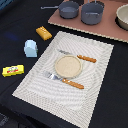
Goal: Place the bread, butter, and milk from the table onto the serving area.
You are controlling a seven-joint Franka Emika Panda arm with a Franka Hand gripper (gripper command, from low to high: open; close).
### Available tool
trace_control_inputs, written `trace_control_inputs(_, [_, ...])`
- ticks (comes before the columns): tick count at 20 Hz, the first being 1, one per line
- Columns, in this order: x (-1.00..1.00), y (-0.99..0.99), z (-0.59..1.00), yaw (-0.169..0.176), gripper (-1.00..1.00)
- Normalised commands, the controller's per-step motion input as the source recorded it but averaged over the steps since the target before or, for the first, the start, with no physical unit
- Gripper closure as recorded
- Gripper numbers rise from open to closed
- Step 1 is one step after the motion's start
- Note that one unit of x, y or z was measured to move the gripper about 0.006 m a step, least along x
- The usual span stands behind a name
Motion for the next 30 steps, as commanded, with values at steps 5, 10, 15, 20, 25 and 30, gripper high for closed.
trace_control_inputs(5, [-0.64, -0.3, -1.0, 0.0, -1.0])
trace_control_inputs(10, [-0.6, -0.24, -0.95, 0.0, -1.0])
trace_control_inputs(15, [-0.36, -0.03, -0.59, -0.088, -1.0])
trace_control_inputs(20, [-0.23, 0.0, -0.52, -0.15, -1.0])
trace_control_inputs(25, [-0.16, 0.0, -0.52, -0.089, -1.0])
trace_control_inputs(30, [-0.05, 0.03, -0.48, -0.055, -1.0])
